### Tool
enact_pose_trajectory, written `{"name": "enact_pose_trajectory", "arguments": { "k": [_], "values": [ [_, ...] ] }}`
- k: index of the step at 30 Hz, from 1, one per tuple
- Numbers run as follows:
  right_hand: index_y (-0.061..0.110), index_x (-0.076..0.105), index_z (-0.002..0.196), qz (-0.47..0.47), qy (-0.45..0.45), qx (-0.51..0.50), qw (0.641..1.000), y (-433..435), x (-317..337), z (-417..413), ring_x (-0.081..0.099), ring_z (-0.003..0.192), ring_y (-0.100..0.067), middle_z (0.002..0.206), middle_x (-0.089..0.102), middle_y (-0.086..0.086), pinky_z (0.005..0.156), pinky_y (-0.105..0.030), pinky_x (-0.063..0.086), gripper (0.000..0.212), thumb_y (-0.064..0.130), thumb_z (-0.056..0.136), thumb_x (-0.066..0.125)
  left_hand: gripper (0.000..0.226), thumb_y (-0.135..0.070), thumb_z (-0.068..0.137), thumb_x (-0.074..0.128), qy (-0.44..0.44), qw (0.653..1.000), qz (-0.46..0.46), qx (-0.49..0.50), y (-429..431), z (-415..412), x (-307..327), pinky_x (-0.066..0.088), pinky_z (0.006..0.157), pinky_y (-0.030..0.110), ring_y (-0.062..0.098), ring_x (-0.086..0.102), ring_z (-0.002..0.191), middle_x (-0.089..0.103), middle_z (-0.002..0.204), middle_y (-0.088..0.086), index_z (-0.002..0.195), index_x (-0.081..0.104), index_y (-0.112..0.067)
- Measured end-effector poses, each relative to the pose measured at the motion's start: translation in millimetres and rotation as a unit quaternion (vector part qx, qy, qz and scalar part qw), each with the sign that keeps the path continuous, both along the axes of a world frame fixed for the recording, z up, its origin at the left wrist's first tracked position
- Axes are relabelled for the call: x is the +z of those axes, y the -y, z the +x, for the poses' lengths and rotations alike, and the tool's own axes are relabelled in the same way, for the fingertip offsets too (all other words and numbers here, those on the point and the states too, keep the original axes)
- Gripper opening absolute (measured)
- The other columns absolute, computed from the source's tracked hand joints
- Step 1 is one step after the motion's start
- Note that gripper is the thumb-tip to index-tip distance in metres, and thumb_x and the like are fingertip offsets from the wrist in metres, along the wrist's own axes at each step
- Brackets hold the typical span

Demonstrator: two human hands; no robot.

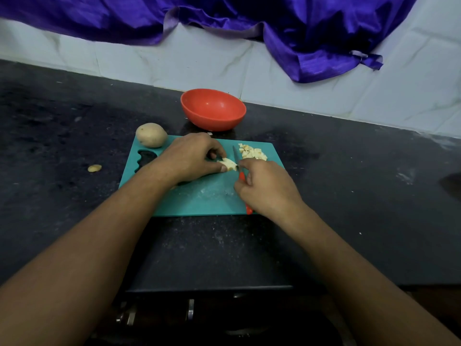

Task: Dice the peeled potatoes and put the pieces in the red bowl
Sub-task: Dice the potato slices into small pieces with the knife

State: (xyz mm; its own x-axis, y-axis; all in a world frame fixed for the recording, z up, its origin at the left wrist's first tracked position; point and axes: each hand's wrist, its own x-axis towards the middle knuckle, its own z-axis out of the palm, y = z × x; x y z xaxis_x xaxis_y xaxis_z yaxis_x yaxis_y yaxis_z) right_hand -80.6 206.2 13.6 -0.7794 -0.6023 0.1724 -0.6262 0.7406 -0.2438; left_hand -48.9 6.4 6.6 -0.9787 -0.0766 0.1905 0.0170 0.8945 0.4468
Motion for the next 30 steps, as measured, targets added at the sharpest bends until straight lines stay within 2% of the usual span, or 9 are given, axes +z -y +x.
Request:
{"name": "enact_pose_trajectory", "arguments": {
  "k": [2, 5, 8, 11, 14, 20, 22, 26, 30],
  "values": [
    [0.023, 0.064, 0.126, 0.016, -0.02, 0.008, 1.0, 6, 2, 3, 0.06, 0.085, -0.021, 0.089, 0.064, 0.002, 0.068, -0.038, 0.05, 0.036, 0.033, 0.092, 0.056, 0.033, -0.048, 0.083, 0.079, -0.003, 1.0, 0.003, 0.006, 0, 0, 1, 0.055, 0.082, 0.037, 0.004, 0.059, 0.09, 0.063, 0.096, -0.016, 0.112, 0.074, -0.032],
    [0.025, 0.062, 0.128, 0.04, -0.04, 0.028, 0.998, 10, 8, 1, 0.06, 0.09, -0.022, 0.095, 0.065, 0.001, 0.066, -0.034, 0.04, 0.036, 0.033, 0.094, 0.054, 0.033, -0.052, 0.08, 0.08, -0.005, 0.999, 0.007, 0.033, 0, 2, 2, 0.056, 0.08, 0.036, 0.001, 0.061, 0.088, 0.065, 0.093, -0.016, 0.107, 0.074, -0.033],
    [0.025, 0.062, 0.128, 0.047, -0.047, 0.034, 0.997, 3, 12, -8, 0.064, 0.09, -0.024, 0.086, 0.065, 0.001, 0.066, -0.035, 0.043, 0.036, 0.032, 0.095, 0.053, 0.032, -0.056, 0.079, 0.08, -0.003, 0.999, -0.007, 0.051, -1, 3, 2, 0.056, 0.077, 0.035, 0.001, 0.061, 0.086, 0.065, 0.09, -0.017, 0.101, 0.074, -0.034],
    [0.026, 0.061, 0.133, 0.051, -0.048, 0.029, 0.997, -2, 10, -9, 0.064, 0.089, -0.024, 0.086, 0.064, 0.002, 0.067, -0.035, 0.045, 0.039, 0.033, 0.095, 0.053, 0.032, -0.058, 0.079, 0.079, -0.005, 0.998, -0.023, 0.058, -2, 2, 2, 0.056, 0.076, 0.034, 0.001, 0.062, 0.086, 0.066, 0.089, -0.017, 0.1, 0.074, -0.034],
    [0.032, 0.054, 0.143, 0.042, -0.045, 0.058, 0.996, 1, 6, -6, 0.063, 0.093, -0.023, 0.083, 0.057, 0.005, 0.066, -0.033, 0.039, 0.048, 0.034, 0.096, 0.052, 0.032, -0.058, 0.079, 0.078, -0.009, 0.997, -0.04, 0.058, -3, 2, 3, 0.055, 0.076, 0.034, 0.003, 0.062, 0.085, 0.066, 0.089, -0.016, 0.099, 0.073, -0.034],
    [0.036, 0.057, 0.141, 0.039, -0.034, 0.109, 0.993, 0, 12, -18, 0.046, 0.077, -0.011, 0.065, 0.04, 0.015, 0.058, -0.031, 0.031, 0.044, 0.029, 0.097, 0.052, 0.032, -0.059, 0.081, 0.075, -0.008, 0.998, -0.04, 0.043, -1, 2, 2, 0.054, 0.073, 0.033, 0.003, 0.06, 0.086, 0.065, 0.093, -0.015, 0.104, 0.073, -0.037],
    [0.034, 0.057, 0.142, 0.028, -0.019, 0.098, 0.995, -5, 12, -23, 0.045, 0.076, -0.01, 0.064, 0.039, 0.016, 0.062, -0.031, 0.037, 0.044, 0.029, 0.098, 0.053, 0.034, -0.059, 0.081, 0.075, -0.012, 0.998, -0.04, 0.043, -2, 2, 2, 0.054, 0.073, 0.032, 0.003, 0.06, 0.087, 0.065, 0.093, -0.015, 0.105, 0.074, -0.036],
    [0.034, 0.056, 0.143, 0.024, -0.017, 0.075, 0.997, -8, 10, -18, 0.06, 0.085, -0.017, 0.073, 0.046, 0.013, 0.077, -0.037, 0.053, 0.046, 0.032, 0.097, 0.052, 0.037, -0.064, 0.08, 0.075, -0.026, 0.997, -0.039, 0.062, -4, 0, -1, 0.051, 0.069, 0.031, 0.005, 0.061, 0.086, 0.065, 0.091, -0.015, 0.102, 0.074, -0.034],
    [0.034, 0.057, 0.14, 0.025, -0.039, 0.054, 0.997, -5, 9, -11, 0.064, 0.095, -0.024, 0.091, 0.066, 0.004, 0.072, -0.036, 0.049, 0.044, 0.034, 0.097, 0.052, 0.035, -0.064, 0.081, 0.074, -0.048, 0.994, -0.058, 0.083, -12, -2, -3, 0.038, 0.058, 0.027, 0.008, 0.059, 0.086, 0.064, 0.089, -0.014, 0.097, 0.073, -0.033]
  ]
}}
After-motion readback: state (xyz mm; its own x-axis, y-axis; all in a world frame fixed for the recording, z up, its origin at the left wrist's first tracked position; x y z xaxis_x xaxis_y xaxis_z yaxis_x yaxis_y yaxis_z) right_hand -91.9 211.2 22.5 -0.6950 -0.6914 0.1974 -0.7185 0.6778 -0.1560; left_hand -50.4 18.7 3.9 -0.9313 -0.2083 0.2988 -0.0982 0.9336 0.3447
